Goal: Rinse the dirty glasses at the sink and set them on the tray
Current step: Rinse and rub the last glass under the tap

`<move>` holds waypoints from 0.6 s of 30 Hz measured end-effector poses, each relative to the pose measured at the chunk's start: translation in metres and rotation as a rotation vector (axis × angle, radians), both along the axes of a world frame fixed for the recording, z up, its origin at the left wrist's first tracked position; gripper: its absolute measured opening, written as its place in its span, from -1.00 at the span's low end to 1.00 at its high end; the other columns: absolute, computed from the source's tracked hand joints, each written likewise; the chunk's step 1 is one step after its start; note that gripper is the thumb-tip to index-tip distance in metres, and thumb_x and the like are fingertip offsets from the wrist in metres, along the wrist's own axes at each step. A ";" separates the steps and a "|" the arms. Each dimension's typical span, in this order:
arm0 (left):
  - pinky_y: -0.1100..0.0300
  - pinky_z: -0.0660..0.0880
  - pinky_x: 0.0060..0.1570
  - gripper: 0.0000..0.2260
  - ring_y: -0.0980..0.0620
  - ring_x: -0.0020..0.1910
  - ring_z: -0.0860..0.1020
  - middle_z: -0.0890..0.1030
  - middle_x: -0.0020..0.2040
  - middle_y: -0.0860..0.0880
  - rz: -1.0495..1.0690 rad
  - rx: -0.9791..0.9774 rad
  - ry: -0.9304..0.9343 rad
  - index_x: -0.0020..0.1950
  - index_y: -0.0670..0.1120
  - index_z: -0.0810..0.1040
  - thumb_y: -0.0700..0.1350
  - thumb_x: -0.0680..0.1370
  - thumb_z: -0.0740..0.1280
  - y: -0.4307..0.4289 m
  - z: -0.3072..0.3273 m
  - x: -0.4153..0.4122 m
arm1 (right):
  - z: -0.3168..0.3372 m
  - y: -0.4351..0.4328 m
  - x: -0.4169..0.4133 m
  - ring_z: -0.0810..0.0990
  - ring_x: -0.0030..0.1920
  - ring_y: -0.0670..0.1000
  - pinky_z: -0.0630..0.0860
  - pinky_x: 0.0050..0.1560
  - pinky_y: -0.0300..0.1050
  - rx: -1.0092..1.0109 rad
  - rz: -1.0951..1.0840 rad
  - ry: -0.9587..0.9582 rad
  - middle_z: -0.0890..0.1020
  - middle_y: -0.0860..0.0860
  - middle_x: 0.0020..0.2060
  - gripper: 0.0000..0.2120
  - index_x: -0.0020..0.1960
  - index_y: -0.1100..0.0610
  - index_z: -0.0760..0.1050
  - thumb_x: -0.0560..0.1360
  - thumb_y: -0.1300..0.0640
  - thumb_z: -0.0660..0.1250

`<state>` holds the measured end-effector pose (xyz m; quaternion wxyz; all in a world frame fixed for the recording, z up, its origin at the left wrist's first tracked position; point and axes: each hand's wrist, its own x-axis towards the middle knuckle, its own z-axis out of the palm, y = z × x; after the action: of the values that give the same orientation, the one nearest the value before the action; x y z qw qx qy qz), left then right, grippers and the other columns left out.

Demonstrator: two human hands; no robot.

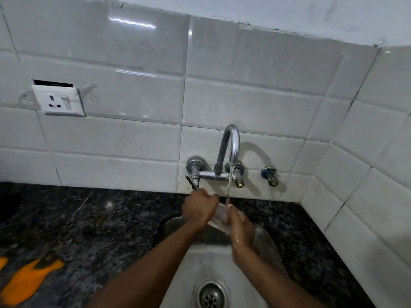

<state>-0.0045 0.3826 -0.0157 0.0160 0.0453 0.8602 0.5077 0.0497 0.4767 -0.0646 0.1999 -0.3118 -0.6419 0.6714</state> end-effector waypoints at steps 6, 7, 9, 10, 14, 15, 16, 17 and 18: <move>0.11 0.48 -0.16 -0.87 -0.09 -0.11 0.64 0.64 -0.10 -0.07 -0.212 -0.593 0.422 -0.06 -0.09 0.59 -0.06 0.49 0.31 0.022 0.035 0.004 | -0.018 -0.021 0.004 0.56 -0.39 0.04 0.45 -0.34 -0.10 -0.642 0.200 0.029 0.60 0.17 -0.25 -0.50 0.02 0.21 0.57 0.59 -0.22 0.14; 0.11 0.50 -0.15 -0.85 -0.09 -0.12 0.63 0.64 -0.09 -0.08 -0.202 -0.579 0.421 -0.07 -0.08 0.59 -0.04 0.49 0.30 0.020 0.033 0.001 | -0.020 -0.018 0.003 0.59 -0.37 0.07 0.45 -0.32 -0.09 -0.651 0.229 0.047 0.60 0.21 -0.20 -0.45 0.05 0.24 0.57 0.59 -0.24 0.13; 0.13 0.49 -0.18 -0.81 -0.08 -0.18 0.59 0.64 -0.10 -0.08 -0.151 -0.523 0.419 -0.10 -0.09 0.59 0.01 0.50 0.28 0.012 0.028 -0.004 | -0.020 -0.012 0.004 0.62 -0.32 0.11 0.48 -0.30 -0.08 -0.652 0.297 0.070 0.60 0.25 -0.12 -0.39 0.11 0.28 0.59 0.56 -0.27 0.16; 0.14 0.45 -0.21 -0.78 -0.07 -0.20 0.56 0.63 -0.11 -0.09 -0.117 -0.496 0.408 -0.11 -0.11 0.58 0.02 0.51 0.27 0.008 0.025 -0.004 | -0.019 -0.011 0.005 0.62 -0.29 0.11 0.49 -0.29 -0.09 -0.650 0.326 0.064 0.63 0.26 -0.05 -0.38 0.15 0.26 0.59 0.53 -0.30 0.20; 0.17 0.41 -0.19 -0.73 -0.09 -0.19 0.57 0.66 -0.15 -0.10 0.061 -0.236 0.228 -0.12 -0.12 0.63 0.04 0.51 0.25 -0.008 0.007 -0.005 | -0.012 -0.010 -0.001 0.51 -0.39 -0.03 0.39 -0.41 -0.19 -0.559 0.339 0.027 0.66 0.12 -0.13 -0.41 0.21 0.10 0.57 0.48 -0.36 0.23; 0.18 0.42 -0.18 -0.72 -0.07 -0.19 0.57 0.66 -0.16 -0.10 0.106 -0.168 0.173 -0.12 -0.11 0.64 0.05 0.51 0.25 -0.011 0.003 -0.005 | -0.009 -0.013 -0.003 0.48 -0.43 -0.06 0.34 -0.45 -0.23 -0.495 0.314 0.018 0.63 0.09 -0.19 -0.44 0.20 0.09 0.55 0.49 -0.34 0.24; 0.18 0.42 -0.17 -0.71 -0.07 -0.18 0.57 0.67 -0.16 -0.10 0.137 -0.126 0.122 -0.12 -0.11 0.64 0.07 0.53 0.25 -0.014 -0.001 -0.006 | -0.005 -0.015 -0.007 0.47 -0.46 -0.07 0.30 -0.48 -0.25 -0.407 0.273 0.012 0.61 0.07 -0.23 -0.49 0.17 0.08 0.53 0.49 -0.31 0.27; 0.17 0.42 -0.15 -0.69 -0.08 -0.17 0.57 0.66 -0.15 -0.12 0.152 -0.093 0.084 -0.12 -0.12 0.64 0.07 0.55 0.25 -0.017 -0.005 -0.006 | -0.002 -0.016 -0.008 0.47 -0.47 -0.07 0.30 -0.49 -0.25 -0.304 0.225 0.009 0.61 0.06 -0.26 -0.54 0.13 0.09 0.53 0.49 -0.27 0.30; 0.16 0.42 -0.13 -0.67 -0.09 -0.15 0.57 0.66 -0.15 -0.13 0.156 -0.054 0.045 -0.12 -0.15 0.64 0.07 0.57 0.24 -0.020 -0.007 -0.006 | 0.000 -0.014 -0.013 0.48 -0.46 -0.06 0.32 -0.50 -0.24 -0.189 0.179 -0.003 0.61 0.06 -0.26 -0.57 0.10 0.10 0.53 0.48 -0.25 0.34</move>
<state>-0.0103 0.3623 -0.0228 -0.0416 -0.0108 0.8747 0.4828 0.0371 0.4626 -0.0646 0.1078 -0.2718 -0.6012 0.7436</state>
